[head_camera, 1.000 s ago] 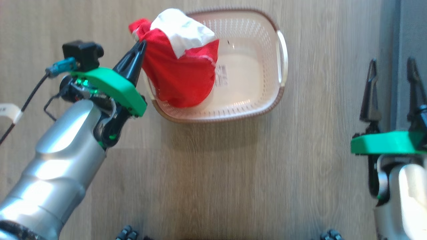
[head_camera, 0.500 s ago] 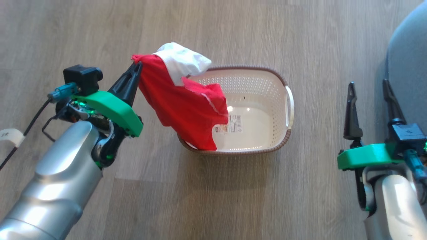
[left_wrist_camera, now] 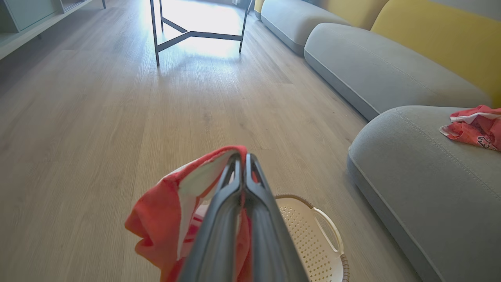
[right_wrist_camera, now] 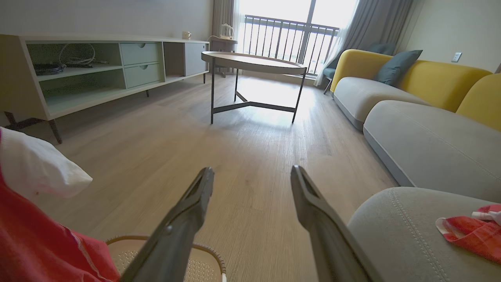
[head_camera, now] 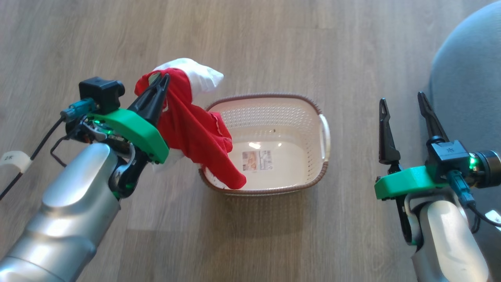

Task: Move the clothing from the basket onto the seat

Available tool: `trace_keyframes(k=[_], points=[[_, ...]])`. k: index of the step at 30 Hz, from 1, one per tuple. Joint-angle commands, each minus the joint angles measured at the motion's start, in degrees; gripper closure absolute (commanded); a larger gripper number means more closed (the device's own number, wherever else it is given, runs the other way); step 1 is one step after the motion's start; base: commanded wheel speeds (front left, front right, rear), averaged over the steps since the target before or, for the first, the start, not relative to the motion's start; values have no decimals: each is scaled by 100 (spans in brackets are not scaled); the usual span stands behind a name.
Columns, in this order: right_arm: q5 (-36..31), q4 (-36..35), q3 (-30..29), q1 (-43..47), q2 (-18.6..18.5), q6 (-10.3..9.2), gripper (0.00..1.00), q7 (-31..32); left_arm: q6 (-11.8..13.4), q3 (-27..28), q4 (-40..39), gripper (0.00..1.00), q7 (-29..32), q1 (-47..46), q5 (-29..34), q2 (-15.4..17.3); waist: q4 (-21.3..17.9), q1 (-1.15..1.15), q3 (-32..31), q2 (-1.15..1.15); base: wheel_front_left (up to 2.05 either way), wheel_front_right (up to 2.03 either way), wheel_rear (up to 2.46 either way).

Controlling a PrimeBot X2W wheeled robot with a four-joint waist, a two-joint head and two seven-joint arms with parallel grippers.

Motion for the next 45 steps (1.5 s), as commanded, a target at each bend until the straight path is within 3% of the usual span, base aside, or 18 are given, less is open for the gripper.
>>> trace_keyframes(k=[1,13,28,38,45], points=[[38,-152,167,-103,-23,40,0,-28,58,190,-174,100,5,-254,56,217,-180,1,-171,-1,0,0,0],[152,-15,326,-24,-143,40,0,-28,210,117,-208,100,253,-279,17,184,-546,1,-645,-1,0,0,0],[472,160,539,116,-390,40,0,-28,334,12,-16,100,397,-228,-54,25,-695,1,-1232,-1,0,0,0],[541,137,544,174,-440,40,0,-28,416,208,202,100,243,-199,-42,487,-655,1,-1265,-1,0,0,0],[583,64,455,323,-450,40,0,-28,580,404,-199,100,150,255,-161,903,-616,1,-1338,-1,0,0,0]])
